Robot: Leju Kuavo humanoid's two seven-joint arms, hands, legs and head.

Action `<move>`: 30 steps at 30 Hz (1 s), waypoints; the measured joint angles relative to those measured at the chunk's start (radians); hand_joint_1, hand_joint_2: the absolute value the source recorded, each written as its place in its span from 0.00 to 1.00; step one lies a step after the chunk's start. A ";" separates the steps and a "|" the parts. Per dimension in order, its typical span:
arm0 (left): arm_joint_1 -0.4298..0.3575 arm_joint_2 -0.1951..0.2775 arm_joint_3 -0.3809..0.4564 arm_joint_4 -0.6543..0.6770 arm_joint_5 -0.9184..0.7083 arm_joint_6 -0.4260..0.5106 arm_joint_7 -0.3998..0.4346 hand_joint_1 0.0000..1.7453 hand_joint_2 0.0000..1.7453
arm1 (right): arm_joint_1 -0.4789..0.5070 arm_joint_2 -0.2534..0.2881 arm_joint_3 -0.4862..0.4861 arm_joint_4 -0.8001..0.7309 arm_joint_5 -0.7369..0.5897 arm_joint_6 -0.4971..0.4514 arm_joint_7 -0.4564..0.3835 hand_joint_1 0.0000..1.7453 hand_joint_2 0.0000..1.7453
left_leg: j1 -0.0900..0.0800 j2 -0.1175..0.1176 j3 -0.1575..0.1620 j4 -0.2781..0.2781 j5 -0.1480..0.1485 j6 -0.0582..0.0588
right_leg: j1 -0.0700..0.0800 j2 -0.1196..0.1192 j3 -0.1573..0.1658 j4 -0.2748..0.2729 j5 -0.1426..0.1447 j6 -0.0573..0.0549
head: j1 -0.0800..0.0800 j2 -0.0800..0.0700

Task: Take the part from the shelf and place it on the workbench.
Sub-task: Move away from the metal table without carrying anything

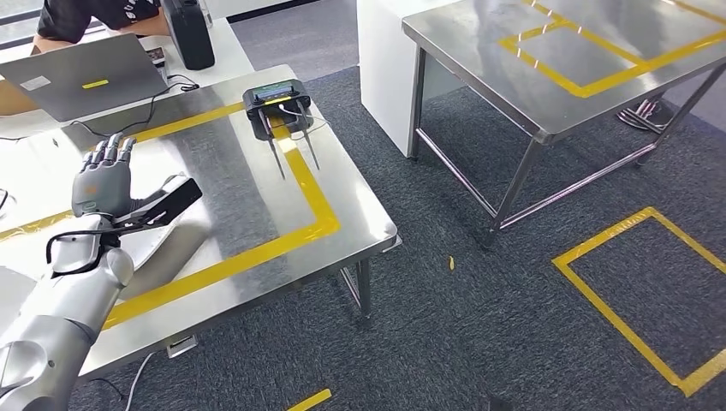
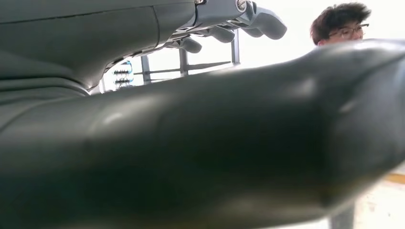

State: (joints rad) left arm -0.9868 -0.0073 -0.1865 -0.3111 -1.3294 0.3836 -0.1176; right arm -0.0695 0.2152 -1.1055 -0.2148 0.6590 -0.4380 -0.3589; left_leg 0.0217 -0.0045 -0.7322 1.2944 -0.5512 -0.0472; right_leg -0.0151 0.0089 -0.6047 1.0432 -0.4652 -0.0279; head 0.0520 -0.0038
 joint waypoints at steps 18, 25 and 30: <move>-0.003 0.005 0.000 0.002 -0.014 -0.009 -0.008 0.00 0.00 | -0.002 0.000 0.000 0.000 0.005 0.004 0.000 0.00 0.00 | -0.015 0.004 0.104 -0.258 0.124 0.054 | 0.006 -0.005 -0.009 0.069 -0.041 0.039 | 0.009 0.000; -0.006 0.007 0.000 0.001 -0.018 -0.009 -0.008 0.00 0.00 | -0.005 0.000 0.000 0.000 0.006 0.005 0.000 0.00 0.00 | -0.016 0.002 0.078 -0.227 0.103 0.016 | 0.006 -0.008 0.014 -0.022 0.010 0.000 | 0.006 0.000; 0.002 0.008 0.000 0.006 -0.018 -0.010 -0.007 0.00 0.00 | -0.004 0.000 0.000 0.000 0.005 0.005 -0.001 0.00 0.00 | -0.010 0.002 0.023 -0.008 -0.028 0.001 | 0.004 -0.009 -0.022 -0.023 0.039 -0.004 | 0.003 0.000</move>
State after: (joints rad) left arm -0.9851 0.0005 -0.1865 -0.3046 -1.3478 0.3739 -0.1247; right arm -0.0736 0.2152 -1.1051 -0.2148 0.6637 -0.4334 -0.3602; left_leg 0.0119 -0.0020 -0.7095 1.2862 -0.5797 -0.0466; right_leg -0.0115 0.0002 -0.6262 1.0203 -0.4258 -0.0319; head 0.0546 -0.0038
